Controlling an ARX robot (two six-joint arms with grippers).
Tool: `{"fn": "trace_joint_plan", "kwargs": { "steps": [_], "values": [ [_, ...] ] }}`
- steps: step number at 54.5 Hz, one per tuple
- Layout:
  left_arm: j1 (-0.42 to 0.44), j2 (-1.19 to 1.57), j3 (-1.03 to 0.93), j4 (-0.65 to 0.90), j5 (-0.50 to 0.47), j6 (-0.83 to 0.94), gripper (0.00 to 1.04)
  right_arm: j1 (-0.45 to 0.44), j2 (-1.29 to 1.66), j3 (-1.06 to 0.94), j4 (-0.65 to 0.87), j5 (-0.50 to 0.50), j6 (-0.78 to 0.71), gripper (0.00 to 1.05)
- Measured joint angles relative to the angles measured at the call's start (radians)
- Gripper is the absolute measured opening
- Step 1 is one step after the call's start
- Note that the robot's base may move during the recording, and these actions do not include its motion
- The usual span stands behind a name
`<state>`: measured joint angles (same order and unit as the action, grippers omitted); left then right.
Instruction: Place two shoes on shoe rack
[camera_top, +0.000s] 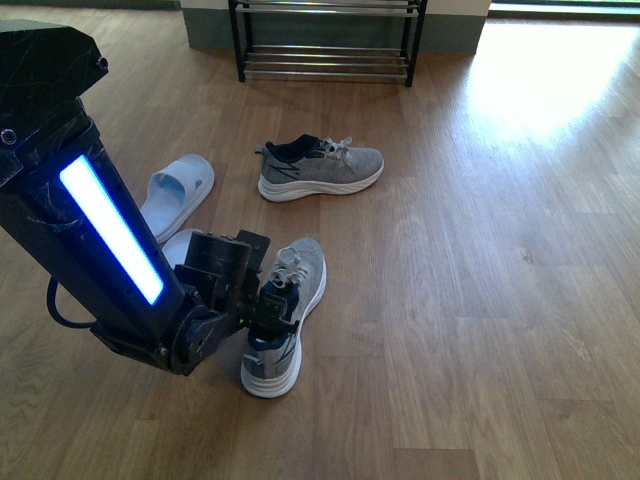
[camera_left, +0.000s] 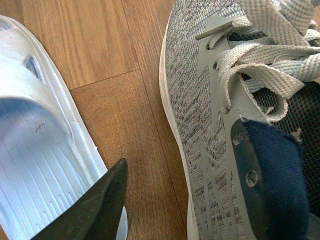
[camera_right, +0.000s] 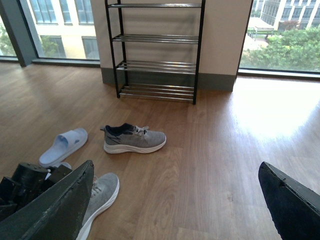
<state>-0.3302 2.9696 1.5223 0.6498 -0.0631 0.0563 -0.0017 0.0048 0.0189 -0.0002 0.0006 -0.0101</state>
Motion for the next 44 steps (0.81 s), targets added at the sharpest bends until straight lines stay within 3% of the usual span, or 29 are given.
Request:
{"fn": "trace_joint_plan", "kwargs": {
  "steps": [19, 36, 44],
  "values": [
    [0.014, 0.014, 0.01, -0.002, -0.035, 0.004, 0.03, 0.0, 0.0, 0.0, 0.0, 0.0, 0.0, 0.95],
    [0.021, 0.001, -0.005, -0.012, -0.074, 0.014, 0.02, 0.0, 0.0, 0.0, 0.0, 0.0, 0.0, 0.95],
    [0.022, -0.09, -0.114, -0.03, -0.1, 0.006, 0.02, 0.0, 0.0, 0.0, 0.0, 0.0, 0.0, 0.95]
  ]
}}
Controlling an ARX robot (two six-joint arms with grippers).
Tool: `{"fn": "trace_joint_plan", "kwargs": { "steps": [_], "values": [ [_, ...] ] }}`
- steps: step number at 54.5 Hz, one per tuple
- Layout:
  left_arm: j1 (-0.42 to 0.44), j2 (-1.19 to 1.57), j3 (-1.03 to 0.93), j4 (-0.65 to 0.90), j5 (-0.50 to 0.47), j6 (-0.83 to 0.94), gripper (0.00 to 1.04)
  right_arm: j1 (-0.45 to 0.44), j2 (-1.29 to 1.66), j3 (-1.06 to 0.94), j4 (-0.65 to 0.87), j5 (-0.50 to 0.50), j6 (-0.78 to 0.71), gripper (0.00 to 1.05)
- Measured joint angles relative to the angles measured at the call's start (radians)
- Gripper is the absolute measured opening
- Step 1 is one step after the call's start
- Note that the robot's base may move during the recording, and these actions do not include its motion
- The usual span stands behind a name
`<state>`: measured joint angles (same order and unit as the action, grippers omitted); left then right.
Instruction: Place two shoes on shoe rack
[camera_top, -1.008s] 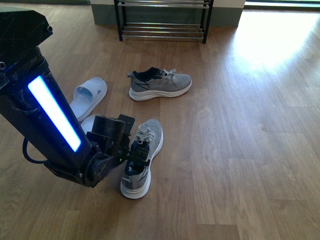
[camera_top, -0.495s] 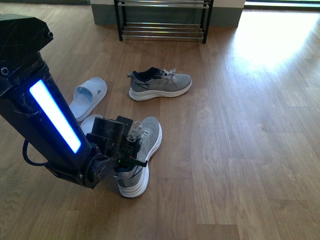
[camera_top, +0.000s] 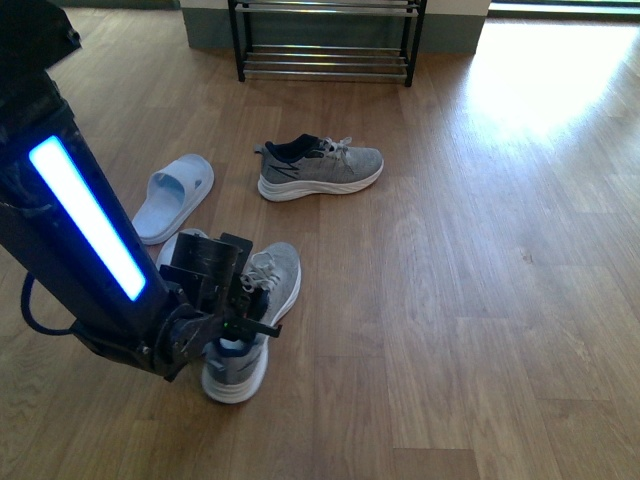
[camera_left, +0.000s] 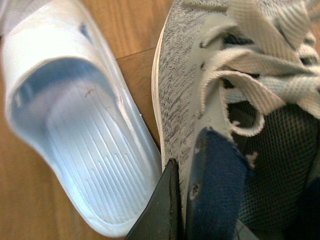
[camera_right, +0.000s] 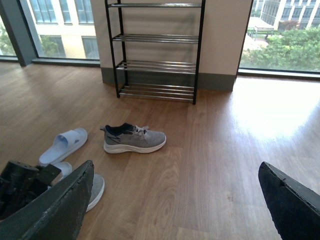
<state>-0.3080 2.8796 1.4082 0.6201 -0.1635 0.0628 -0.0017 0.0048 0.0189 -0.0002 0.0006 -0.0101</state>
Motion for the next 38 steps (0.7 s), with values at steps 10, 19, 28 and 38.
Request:
{"fn": "trace_joint_plan", "kwargs": {
  "steps": [10, 19, 28, 38],
  "values": [
    [0.002, -0.284, -0.229, 0.008, -0.023, -0.037, 0.02, 0.0, 0.0, 0.0, 0.0, 0.0, 0.0, 0.95],
    [-0.011, -0.602, -0.413, 0.025, -0.081, -0.045, 0.02, 0.0, 0.0, 0.0, 0.0, 0.0, 0.0, 0.95],
    [-0.019, -0.869, -0.577, -0.011, -0.153, -0.055, 0.02, 0.0, 0.0, 0.0, 0.0, 0.0, 0.0, 0.95],
    [-0.007, -1.21, -0.798, -0.062, -0.21, -0.002, 0.02, 0.0, 0.0, 0.0, 0.0, 0.0, 0.0, 0.95]
  ]
}}
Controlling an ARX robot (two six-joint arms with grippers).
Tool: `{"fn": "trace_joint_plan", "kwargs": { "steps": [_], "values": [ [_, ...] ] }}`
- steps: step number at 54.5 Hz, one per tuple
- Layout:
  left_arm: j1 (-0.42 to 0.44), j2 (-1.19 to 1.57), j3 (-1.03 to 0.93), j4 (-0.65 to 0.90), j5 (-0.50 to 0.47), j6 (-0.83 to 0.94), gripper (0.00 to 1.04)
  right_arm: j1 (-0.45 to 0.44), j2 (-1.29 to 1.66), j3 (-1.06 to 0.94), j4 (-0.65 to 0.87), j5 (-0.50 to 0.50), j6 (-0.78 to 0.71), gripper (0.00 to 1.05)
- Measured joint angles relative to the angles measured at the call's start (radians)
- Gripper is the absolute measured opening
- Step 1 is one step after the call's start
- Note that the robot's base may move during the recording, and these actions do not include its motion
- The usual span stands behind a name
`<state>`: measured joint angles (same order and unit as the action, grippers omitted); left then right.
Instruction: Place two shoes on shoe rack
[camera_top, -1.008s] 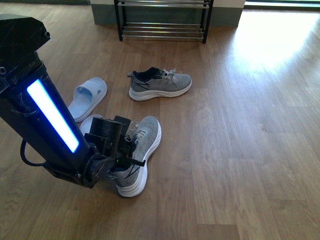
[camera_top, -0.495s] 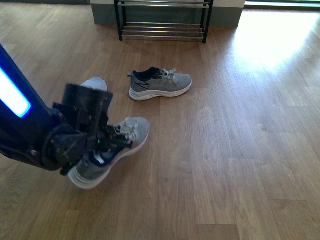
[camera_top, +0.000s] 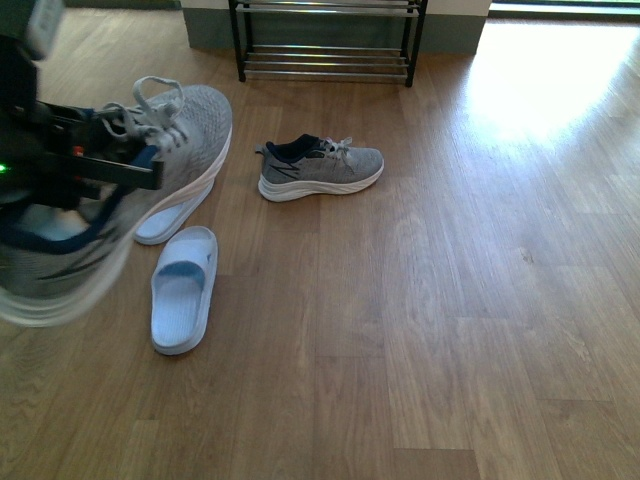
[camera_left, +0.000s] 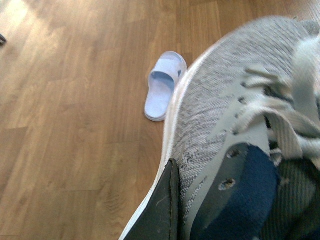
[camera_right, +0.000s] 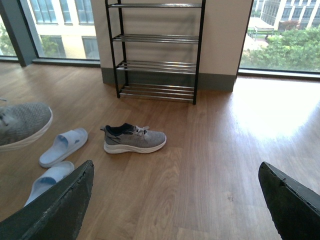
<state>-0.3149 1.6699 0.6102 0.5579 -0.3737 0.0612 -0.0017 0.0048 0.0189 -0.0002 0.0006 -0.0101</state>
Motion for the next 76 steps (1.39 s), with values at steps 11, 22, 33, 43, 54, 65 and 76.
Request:
{"fn": "trace_joint_plan", "kwargs": {
  "steps": [11, 22, 33, 43, 54, 65, 76],
  "values": [
    [0.025, -0.398, -0.15, -0.122, -0.019, 0.034, 0.02, 0.0, 0.0, 0.0, 0.0, 0.0, 0.0, 0.95],
    [0.029, -0.762, -0.225, -0.335, -0.027, 0.07, 0.02, 0.0, 0.0, 0.0, 0.0, 0.0, 0.0, 0.95],
    [0.029, -0.97, -0.244, -0.44, -0.041, 0.073, 0.02, 0.0, 0.0, 0.0, 0.0, 0.0, 0.0, 0.95],
    [0.029, -0.963, -0.245, -0.443, -0.034, 0.073, 0.02, 0.0, 0.0, 0.0, 0.0, 0.0, 0.0, 0.95],
    [0.029, -0.964, -0.245, -0.443, -0.038, 0.074, 0.02, 0.0, 0.0, 0.0, 0.0, 0.0, 0.0, 0.95],
    [0.029, -0.964, -0.245, -0.443, -0.036, 0.074, 0.02, 0.0, 0.0, 0.0, 0.0, 0.0, 0.0, 0.95],
    [0.029, -0.964, -0.245, -0.443, -0.035, 0.074, 0.02, 0.0, 0.0, 0.0, 0.0, 0.0, 0.0, 0.95]
  ]
}}
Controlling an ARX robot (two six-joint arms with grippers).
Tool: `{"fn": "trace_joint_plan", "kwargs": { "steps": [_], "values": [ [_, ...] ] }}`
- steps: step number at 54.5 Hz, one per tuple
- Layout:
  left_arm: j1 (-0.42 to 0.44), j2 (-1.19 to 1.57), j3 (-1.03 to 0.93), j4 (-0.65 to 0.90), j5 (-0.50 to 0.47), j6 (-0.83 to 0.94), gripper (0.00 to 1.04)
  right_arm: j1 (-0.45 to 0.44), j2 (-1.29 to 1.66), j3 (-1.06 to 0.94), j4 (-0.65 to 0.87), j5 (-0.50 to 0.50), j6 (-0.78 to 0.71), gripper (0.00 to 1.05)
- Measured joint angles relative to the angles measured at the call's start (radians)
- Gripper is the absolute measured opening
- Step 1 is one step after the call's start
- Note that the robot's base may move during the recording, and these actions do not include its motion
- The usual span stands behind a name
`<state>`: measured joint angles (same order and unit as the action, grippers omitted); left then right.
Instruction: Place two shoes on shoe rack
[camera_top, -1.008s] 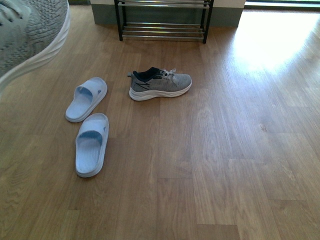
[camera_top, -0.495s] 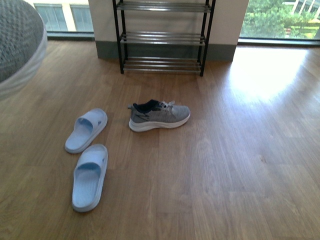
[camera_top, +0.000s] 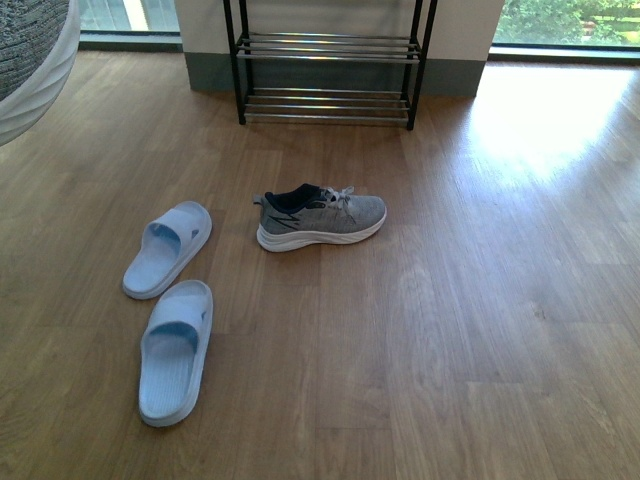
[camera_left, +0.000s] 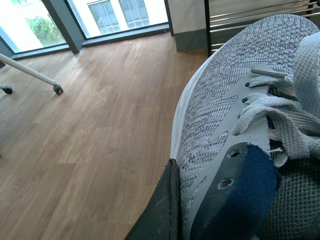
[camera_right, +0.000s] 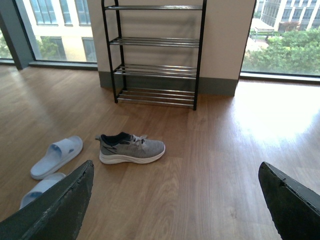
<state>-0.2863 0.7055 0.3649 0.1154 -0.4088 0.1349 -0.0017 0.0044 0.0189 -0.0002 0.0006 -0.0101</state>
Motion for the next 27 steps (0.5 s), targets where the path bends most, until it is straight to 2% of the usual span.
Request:
{"fn": "trace_joint_plan", "kwargs": {
  "steps": [27],
  "values": [
    [-0.001, 0.0, 0.0, 0.0, 0.004, 0.0, 0.02, 0.0, 0.0, 0.0, 0.0, 0.0, 0.0, 0.95]
  ]
}}
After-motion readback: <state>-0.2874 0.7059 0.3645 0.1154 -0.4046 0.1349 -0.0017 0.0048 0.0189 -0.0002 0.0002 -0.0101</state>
